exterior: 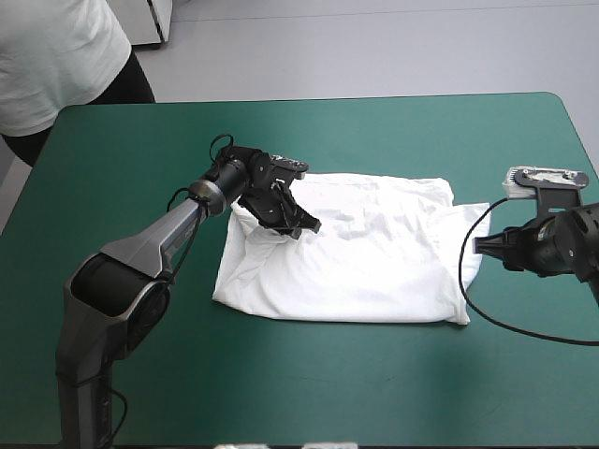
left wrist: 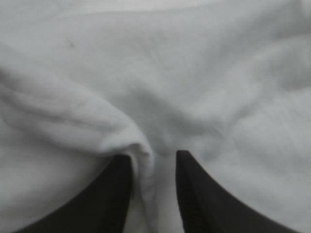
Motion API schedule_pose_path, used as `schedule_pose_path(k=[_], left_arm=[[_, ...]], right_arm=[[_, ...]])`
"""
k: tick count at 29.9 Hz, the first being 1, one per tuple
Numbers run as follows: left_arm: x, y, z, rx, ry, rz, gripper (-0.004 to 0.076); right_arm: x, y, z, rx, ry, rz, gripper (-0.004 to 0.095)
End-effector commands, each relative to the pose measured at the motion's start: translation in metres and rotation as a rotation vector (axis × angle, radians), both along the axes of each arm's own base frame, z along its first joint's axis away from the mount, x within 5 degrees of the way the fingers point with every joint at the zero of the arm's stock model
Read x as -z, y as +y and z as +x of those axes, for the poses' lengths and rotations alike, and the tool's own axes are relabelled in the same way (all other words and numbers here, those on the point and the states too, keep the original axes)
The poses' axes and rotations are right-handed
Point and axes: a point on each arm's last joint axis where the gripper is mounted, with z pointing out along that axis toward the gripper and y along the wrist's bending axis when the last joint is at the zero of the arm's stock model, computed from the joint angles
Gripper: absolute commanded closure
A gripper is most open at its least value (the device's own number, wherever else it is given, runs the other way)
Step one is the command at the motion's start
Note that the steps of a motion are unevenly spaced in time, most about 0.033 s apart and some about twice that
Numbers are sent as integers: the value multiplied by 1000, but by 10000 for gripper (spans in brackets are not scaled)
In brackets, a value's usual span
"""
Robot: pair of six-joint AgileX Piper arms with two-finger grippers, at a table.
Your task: Fold the cloth
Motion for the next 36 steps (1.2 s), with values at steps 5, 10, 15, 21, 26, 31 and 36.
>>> schedule_pose_path(k=[5, 10, 15, 21, 26, 31, 36], left_arm=[[-107, 10, -16, -8, -222, -83, 312], [-137, 46, -27, -123, -284, 89, 312], [-152, 93, -35, -250, -259, 138, 312], [-162, 136, -67, -335, -264, 148, 312], [-158, 158, -99, -374, -244, 161, 312], [-154, 161, -111, -370, -232, 168, 312], [-154, 160, -110, -374, -231, 158, 325]], right_arm=[[-15, -4, -3, 52, -84, 12, 467], [-20, -3, 7, 53, -84, 15, 465], [-25, -9, 42, 58, -39, 39, 441], [-6, -33, 99, 81, 41, 103, 335], [19, -40, 137, 77, 25, 101, 322], [52, -40, 166, 75, 53, 118, 322], [80, -40, 185, 77, 81, 126, 328]])
